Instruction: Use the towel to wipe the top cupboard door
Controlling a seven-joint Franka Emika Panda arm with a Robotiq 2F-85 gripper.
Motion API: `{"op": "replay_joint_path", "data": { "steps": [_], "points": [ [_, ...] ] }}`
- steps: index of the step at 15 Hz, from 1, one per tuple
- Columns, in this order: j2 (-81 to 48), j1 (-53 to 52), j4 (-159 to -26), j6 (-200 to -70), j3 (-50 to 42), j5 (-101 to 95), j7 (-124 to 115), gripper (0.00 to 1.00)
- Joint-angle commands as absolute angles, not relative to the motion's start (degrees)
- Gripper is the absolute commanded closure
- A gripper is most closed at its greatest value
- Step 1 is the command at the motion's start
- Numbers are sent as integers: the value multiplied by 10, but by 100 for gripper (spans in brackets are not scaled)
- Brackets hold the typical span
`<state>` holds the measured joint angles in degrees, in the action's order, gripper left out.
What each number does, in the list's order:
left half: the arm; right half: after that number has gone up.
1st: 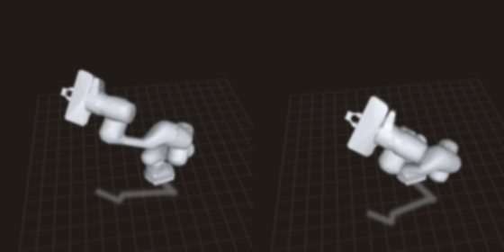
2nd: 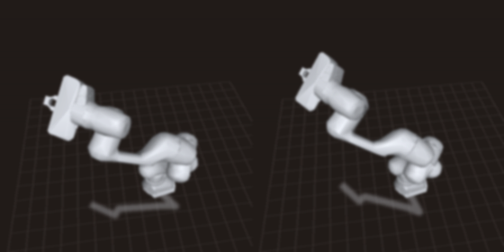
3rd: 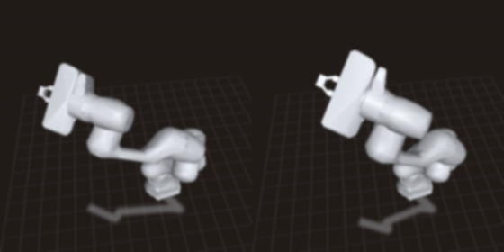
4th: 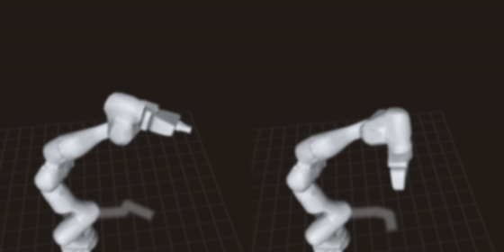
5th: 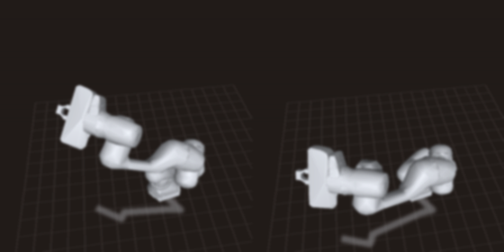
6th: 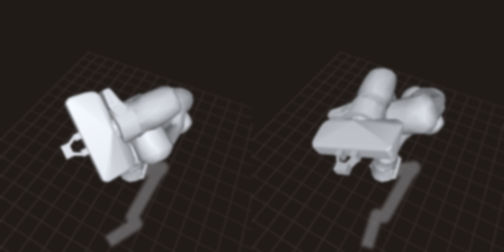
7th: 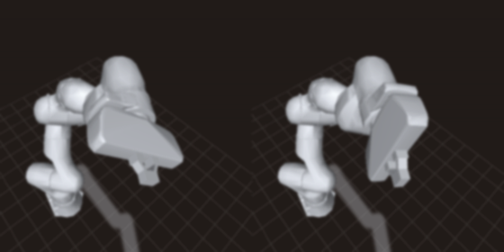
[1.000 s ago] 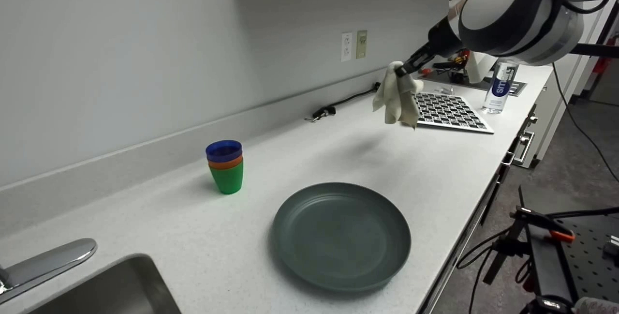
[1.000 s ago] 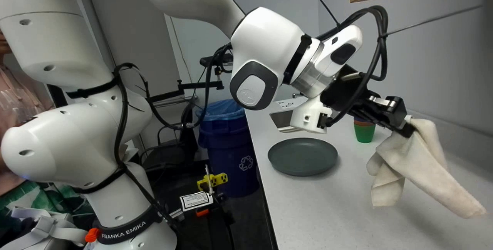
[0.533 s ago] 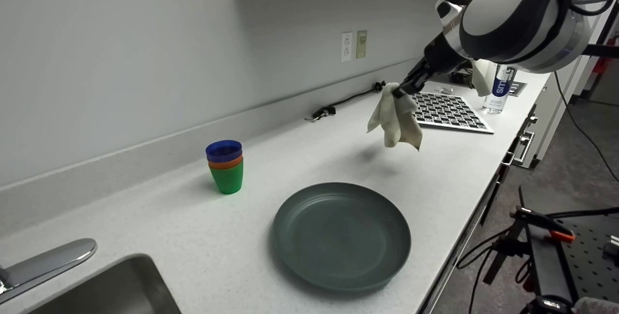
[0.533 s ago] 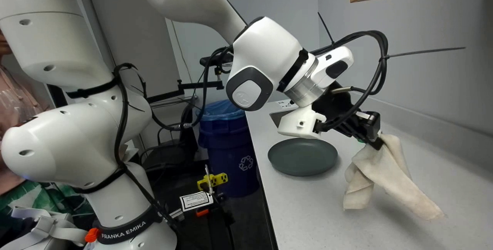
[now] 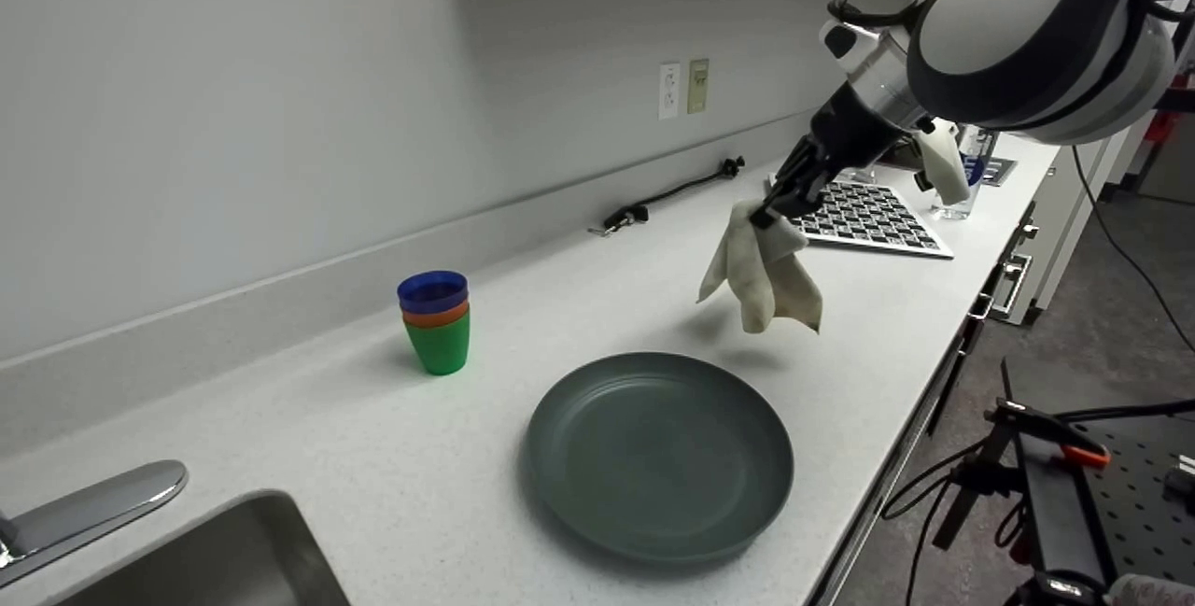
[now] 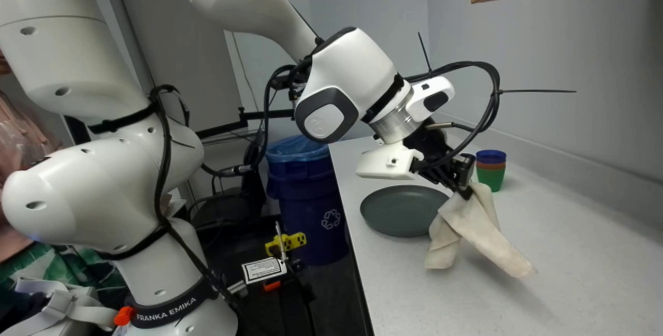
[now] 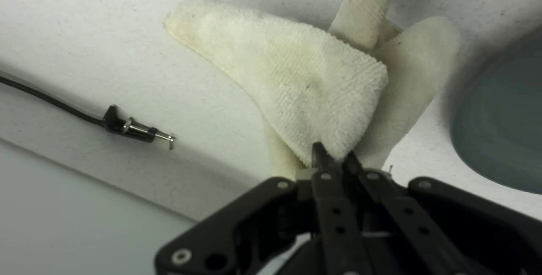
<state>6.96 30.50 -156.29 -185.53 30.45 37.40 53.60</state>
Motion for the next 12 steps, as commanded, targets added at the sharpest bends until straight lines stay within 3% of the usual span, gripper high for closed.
{"op": "replay_joint_path", "data": {
  "steps": [1, 3, 4, 5, 6, 9, 12],
  "points": [
    [123, 304, -1572, -1804, 318, 356, 545, 62],
    [140, 294, -1569, -1787, 315, 355, 550, 47],
    [145, 206, -1580, -1790, 211, 245, 465, 38],
    [156, 189, -1577, -1780, 192, 210, 447, 31],
    [166, 214, -1565, -1768, 235, 285, 509, 23],
    [202, 155, -1565, -1745, 187, 293, 510, 2],
    [251, 118, -1573, -1706, 156, 304, 515, 0]
  ]
}}
